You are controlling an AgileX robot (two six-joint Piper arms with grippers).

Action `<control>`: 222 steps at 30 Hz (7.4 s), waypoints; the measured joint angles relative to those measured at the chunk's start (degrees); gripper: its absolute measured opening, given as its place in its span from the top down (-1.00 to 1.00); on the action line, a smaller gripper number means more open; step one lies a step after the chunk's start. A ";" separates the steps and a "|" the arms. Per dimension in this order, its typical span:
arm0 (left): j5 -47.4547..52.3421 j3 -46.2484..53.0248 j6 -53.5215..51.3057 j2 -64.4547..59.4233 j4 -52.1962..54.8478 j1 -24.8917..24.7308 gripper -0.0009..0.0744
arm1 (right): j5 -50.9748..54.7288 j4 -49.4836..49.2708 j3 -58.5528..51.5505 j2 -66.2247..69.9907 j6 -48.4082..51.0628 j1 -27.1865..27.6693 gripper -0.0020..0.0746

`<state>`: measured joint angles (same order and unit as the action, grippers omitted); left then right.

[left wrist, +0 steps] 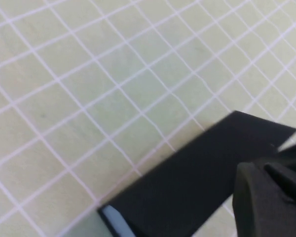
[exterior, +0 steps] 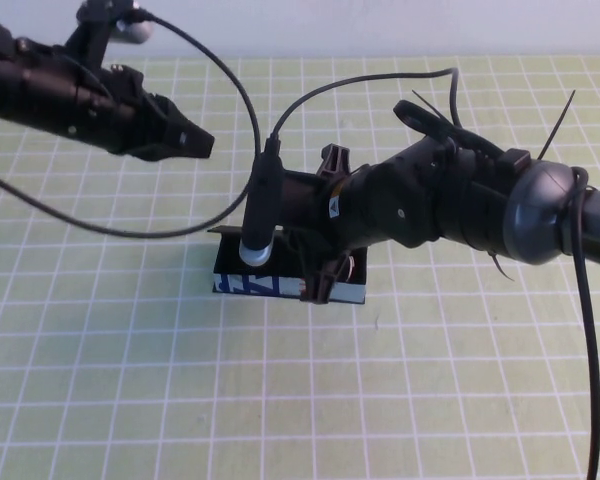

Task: Take glasses out of glasses case
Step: Pick up the glasses from the glasses case

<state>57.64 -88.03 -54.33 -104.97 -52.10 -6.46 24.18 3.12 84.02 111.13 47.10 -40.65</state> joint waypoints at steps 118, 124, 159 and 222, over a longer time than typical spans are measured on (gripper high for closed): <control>-6.54 25.79 -45.95 -9.50 -30.78 0.24 0.99 | 13.38 -10.40 23.83 17.19 -41.94 7.94 0.99; -6.45 25.71 -45.95 -9.50 -30.37 0.24 0.99 | 15.67 -11.24 25.38 17.78 -41.94 8.20 0.99; -15.08 22.98 -53.30 -7.84 -44.92 0.36 0.99 | 45.81 -22.45 36.63 19.17 12.24 8.32 0.69; -14.86 22.98 -49.76 -9.73 -45.27 0.36 0.99 | 38.50 -17.93 36.63 22.63 32.74 8.01 0.19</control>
<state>42.78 -65.05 -104.09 -114.70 -97.37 -6.10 62.68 -14.81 120.64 133.77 79.84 -32.64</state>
